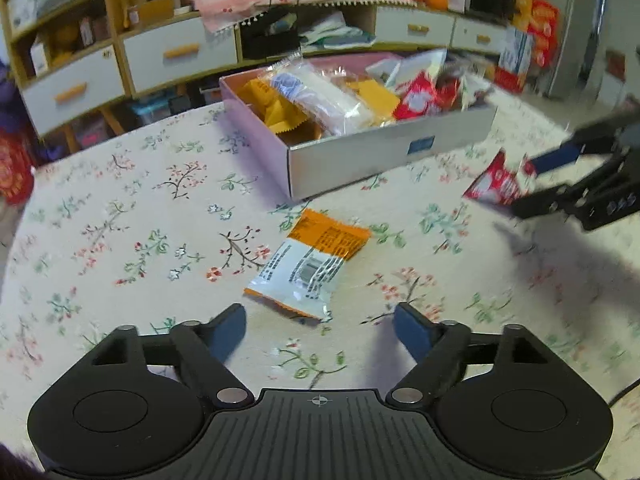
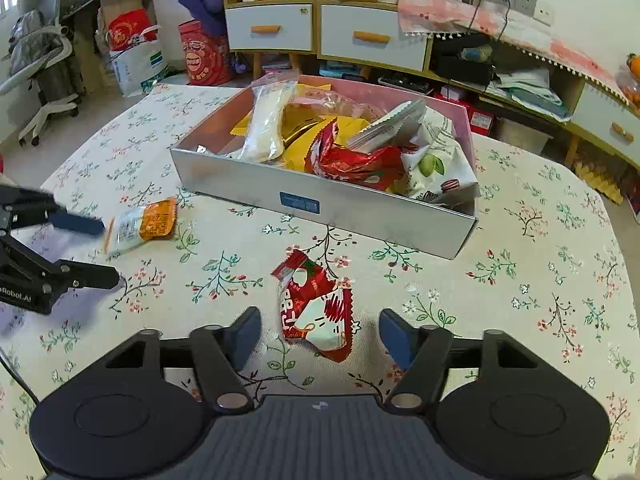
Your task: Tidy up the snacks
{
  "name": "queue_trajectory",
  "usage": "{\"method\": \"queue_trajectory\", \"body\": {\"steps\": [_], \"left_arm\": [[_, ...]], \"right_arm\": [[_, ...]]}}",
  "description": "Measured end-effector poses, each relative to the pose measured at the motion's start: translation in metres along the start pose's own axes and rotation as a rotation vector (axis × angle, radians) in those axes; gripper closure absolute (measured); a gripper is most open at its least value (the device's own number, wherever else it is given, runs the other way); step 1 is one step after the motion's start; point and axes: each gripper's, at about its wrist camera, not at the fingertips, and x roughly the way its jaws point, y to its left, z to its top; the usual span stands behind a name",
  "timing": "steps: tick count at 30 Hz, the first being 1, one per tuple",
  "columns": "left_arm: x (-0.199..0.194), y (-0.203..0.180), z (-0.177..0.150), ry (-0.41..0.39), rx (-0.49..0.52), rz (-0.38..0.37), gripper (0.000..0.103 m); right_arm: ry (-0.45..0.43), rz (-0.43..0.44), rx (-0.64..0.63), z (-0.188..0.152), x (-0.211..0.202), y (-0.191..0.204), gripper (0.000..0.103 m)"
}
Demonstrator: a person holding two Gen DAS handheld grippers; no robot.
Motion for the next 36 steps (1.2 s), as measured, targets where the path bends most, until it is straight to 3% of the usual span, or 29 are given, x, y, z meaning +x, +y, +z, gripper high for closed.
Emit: {"method": "queue_trajectory", "body": {"steps": [12,21,29,36], "left_arm": [[0.014,0.009,0.002,-0.066,0.023,-0.043,0.01],[0.022,0.012,0.008,-0.091,0.022,-0.056,0.014],[0.02,0.011,0.011,-0.096,0.017,-0.063,0.033],[0.017,0.013,0.014,-0.084,-0.006,-0.06,0.061]], "right_arm": [[0.02,-0.032,-0.045,-0.005,0.014,0.003,0.057],[-0.005,-0.017,-0.02,-0.005,0.017,-0.001,0.057],[-0.011,-0.014,-0.026,-0.004,0.017,-0.001,0.062],[-0.013,-0.004,-0.045,-0.003,0.016,0.004,0.074]]}}
